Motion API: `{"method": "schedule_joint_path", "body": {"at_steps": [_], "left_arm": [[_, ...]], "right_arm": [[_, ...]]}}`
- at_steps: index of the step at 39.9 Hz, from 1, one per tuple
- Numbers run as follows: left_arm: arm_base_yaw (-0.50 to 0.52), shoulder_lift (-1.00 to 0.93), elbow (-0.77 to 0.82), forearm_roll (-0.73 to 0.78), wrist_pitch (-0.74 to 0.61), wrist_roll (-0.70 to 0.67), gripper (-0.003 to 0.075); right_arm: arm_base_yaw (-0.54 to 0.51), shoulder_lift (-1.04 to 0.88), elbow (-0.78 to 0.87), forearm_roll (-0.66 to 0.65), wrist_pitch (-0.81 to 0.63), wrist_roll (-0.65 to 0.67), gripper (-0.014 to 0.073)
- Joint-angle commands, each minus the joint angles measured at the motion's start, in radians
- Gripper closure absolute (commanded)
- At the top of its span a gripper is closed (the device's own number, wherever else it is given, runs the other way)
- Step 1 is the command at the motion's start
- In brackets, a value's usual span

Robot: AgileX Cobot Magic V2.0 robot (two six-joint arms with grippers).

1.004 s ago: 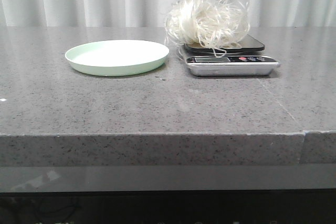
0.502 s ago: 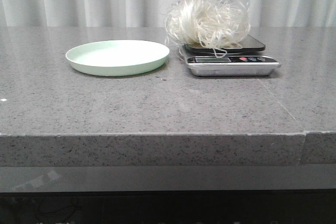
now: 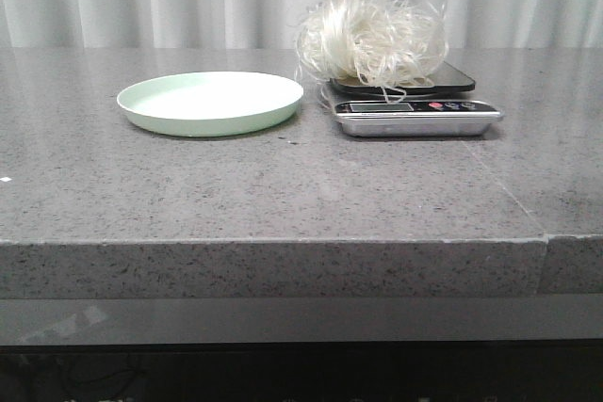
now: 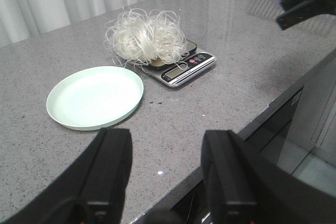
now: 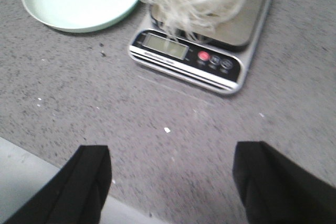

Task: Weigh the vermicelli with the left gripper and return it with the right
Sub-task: 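Withdraw the left gripper upward away from the scale, then lower the right gripper onto the vermicelli on the scale and close it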

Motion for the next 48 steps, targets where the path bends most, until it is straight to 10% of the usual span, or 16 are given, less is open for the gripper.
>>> {"method": "schedule_joint_path", "body": {"at_steps": [1,48], "left_arm": [[-0.007,0.01,-0.023,-0.013,-0.081,-0.008,0.0311],[-0.007,0.011,-0.02,-0.013,-0.081,-0.008,0.0311]], "right_arm": [[0.038,0.095,-0.112,0.003,-0.059,-0.01,-0.0003],[0.038,0.932,-0.993,-0.2,0.069,0.056,-0.0003]]}}
